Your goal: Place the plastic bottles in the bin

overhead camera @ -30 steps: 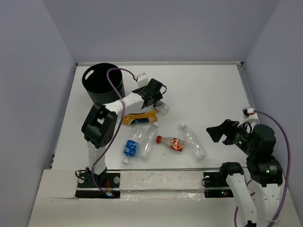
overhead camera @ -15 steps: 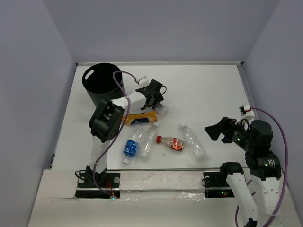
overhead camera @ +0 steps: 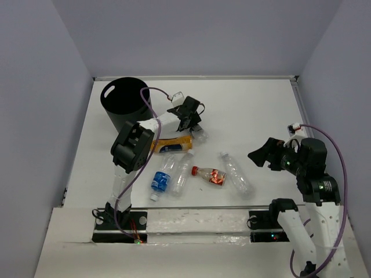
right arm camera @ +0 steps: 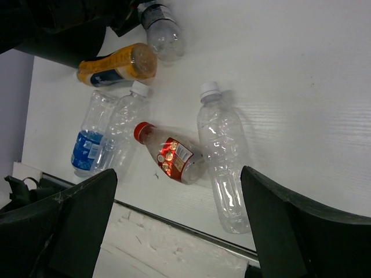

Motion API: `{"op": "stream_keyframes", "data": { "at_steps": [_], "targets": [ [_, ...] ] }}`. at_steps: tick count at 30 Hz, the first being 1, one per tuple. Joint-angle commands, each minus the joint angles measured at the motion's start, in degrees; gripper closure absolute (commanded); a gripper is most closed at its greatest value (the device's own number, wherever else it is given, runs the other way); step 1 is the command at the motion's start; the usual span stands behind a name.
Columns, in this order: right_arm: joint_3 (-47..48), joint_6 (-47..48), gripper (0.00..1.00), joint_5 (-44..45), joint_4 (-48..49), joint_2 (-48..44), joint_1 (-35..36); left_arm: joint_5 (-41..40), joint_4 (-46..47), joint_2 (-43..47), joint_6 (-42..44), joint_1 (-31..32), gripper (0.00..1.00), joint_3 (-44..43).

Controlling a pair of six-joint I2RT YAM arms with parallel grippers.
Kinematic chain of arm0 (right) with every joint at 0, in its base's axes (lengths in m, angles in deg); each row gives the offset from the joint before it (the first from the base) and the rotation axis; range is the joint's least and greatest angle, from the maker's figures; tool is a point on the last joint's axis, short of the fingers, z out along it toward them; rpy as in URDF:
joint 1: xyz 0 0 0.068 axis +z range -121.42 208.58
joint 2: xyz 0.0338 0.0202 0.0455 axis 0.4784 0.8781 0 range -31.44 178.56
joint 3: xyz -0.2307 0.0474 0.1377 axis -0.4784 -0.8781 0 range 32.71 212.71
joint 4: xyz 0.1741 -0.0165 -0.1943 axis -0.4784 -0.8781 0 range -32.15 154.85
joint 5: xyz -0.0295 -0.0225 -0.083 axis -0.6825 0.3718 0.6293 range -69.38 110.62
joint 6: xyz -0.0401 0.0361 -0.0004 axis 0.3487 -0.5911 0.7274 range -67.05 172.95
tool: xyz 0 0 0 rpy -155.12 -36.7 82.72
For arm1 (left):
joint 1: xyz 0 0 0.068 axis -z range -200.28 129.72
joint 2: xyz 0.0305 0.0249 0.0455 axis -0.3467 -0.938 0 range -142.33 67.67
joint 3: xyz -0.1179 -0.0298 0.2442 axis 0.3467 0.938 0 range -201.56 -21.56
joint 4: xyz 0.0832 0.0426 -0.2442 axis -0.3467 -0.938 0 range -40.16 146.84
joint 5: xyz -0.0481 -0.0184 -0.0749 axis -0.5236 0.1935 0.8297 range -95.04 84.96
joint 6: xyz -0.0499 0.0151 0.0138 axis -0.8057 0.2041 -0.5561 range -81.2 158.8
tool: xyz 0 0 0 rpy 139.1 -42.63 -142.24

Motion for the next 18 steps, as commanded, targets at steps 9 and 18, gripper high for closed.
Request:
{"op": "stream_keyframes", "data": {
  "at_steps": [9,18],
  "targets": [
    [-6.0,-4.2,0.07,0.0,10.7,10.0,-0.2,-1.5,7.3,1.3,4.2,-0.2,0.66,-4.9],
    [-7.3,-6.2,0.0,12.4,15.4,19.0,9.8,0.9,11.5,12.2,10.7,0.1,0.71,-7.5]
  ]
}}
